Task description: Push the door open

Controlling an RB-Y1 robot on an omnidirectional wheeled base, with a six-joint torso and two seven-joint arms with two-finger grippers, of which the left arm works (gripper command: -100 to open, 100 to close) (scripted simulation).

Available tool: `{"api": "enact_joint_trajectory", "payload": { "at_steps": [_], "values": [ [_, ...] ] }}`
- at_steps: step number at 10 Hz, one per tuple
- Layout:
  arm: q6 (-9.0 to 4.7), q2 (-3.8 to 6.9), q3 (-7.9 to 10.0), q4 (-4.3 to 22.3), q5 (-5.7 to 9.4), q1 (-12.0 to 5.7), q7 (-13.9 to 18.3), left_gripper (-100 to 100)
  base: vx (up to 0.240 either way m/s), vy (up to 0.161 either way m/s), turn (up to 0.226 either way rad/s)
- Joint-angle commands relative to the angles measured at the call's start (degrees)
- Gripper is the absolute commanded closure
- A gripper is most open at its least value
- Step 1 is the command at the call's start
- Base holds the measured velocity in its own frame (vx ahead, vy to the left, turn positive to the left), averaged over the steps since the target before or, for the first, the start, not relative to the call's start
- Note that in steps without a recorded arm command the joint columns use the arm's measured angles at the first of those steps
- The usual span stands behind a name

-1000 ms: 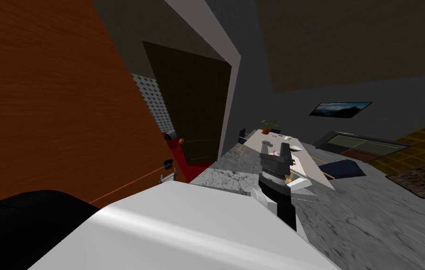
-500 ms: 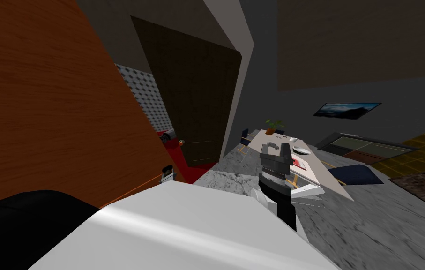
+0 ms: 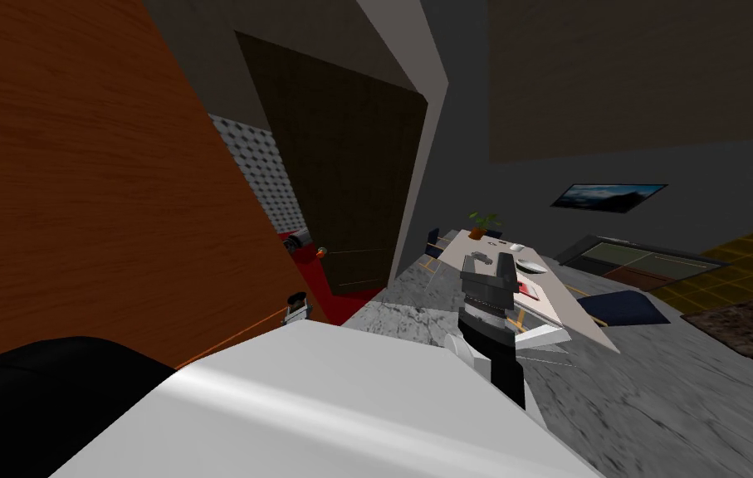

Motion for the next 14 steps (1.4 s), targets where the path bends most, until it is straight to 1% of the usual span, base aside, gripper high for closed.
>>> {"api": "enact_joint_trajectory", "payload": {
  "at_steps": [1,2,4,5,6,7,11,12,14],
  "values": [
    [-0.42,-0.17,1.18,0.3,1.02,0.05,-0.3,100,0.082,0.066,-0.006],
    [-0.53,-0.21,1.5,0.3,1.3,0.06,-0.4,100,0.123,0.08,-0.005],
    [-1.09,-0.43,3.06,0.7,2.66,0.1,-0.8,100,0.141,0.101,-0.004],
    [-1.26,-0.5,3.53,0.8,3.07,0.11,-0.9,100,0.17,0.11,-0.01],
    [-1.6,-0.64,4.49,1.0,3.91,0.13,-1.1,100,0.188,0.117,0.005],
    [-1.78,-0.72,5.01,1.1,4.36,0.13,-1.3,100,0.152,0.123,0.001],
    [-2.55,-1.03,7.16,1.6,6.24,0.14,-1.8,100,0.097,0.09,-0.006],
    [-2.95,-1.2,8.29,1.8,7.22,0.13,-2.1,100,0.113,0.102,0.002],
    [-3.34,-1.37,9.4,2.1,8.2,0.1,-2.4,100,0.129,0.107,0.015]
  ]
}}
